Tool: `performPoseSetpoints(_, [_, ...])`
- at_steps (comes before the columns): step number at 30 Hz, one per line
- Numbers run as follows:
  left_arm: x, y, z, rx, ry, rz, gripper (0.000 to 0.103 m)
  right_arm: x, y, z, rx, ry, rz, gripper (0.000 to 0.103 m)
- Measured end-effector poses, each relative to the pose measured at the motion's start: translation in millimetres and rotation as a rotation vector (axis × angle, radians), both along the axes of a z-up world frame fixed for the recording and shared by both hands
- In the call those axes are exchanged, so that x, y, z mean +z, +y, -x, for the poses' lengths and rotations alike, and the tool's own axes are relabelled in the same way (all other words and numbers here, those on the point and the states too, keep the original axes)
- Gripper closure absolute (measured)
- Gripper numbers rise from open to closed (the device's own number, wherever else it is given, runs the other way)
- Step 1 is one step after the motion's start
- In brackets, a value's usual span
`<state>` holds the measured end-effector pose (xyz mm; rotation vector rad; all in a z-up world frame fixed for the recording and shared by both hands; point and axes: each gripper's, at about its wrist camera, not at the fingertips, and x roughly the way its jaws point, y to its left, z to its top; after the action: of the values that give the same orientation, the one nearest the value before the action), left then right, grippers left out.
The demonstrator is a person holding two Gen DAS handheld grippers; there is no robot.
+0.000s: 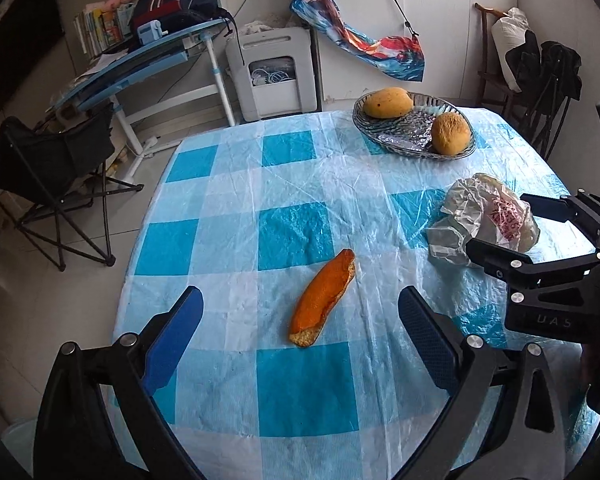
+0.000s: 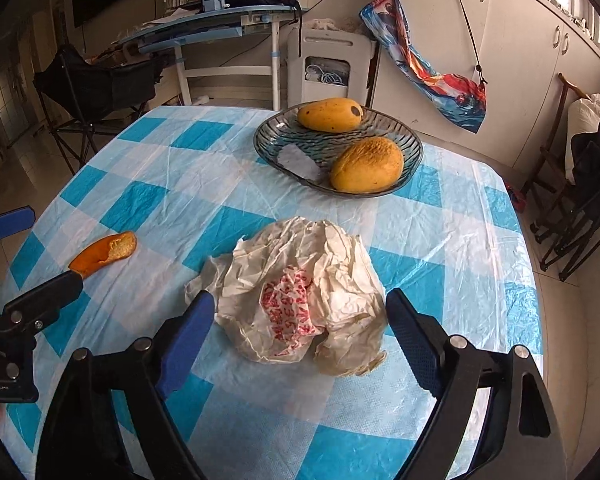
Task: Collect trash
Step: 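Grasp the small orange peel with the left gripper while the right grasps the red-printed white tissue, then carry the peel over the yellow basin and open the left gripper while the right carries the tissue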
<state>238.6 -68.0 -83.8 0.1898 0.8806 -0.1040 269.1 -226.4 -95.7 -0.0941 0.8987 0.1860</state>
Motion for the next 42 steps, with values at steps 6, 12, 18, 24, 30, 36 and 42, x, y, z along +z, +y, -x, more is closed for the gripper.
performPoseSetpoints(6, [-19.5,-8.7,-18.3,-0.057,0.075,0.045,0.065,-0.9,3.7,-1.5,0.032,0.017,-0.015,0.051])
performPoseSetpoints(12, [-8.7,-17.1,7.8,-0.087,0.065,0.04,0.09,5.6,6.7,13.5,0.049,0.032,-0.085,0.07])
performPoseSetpoints(18, [29.2,1.0,63.5,-0.051,-0.011,0.064,0.09,39.7,21.8,64.6,0.1,-0.043,-0.123,0.071])
performPoseSetpoints(24, [48.7,32.9,133.1,0.023,-0.065,0.129,0.09,50.8,29.9,137.2,0.133,-0.077,-0.216,0.071])
performPoseSetpoints(30, [59.8,52.2,196.4,0.05,-0.126,0.133,0.09,50.0,46.4,211.2,0.178,-0.129,-0.219,0.07])
performPoseSetpoints(36, [60.9,67.9,242.6,0.074,-0.144,0.173,0.09,52.9,50.8,253.0,0.186,-0.183,-0.218,0.069])
performPoseSetpoints(42, [61.8,70.9,277.0,0.08,-0.17,0.191,0.089,60.5,42.8,280.4,0.162,-0.241,-0.225,0.069])
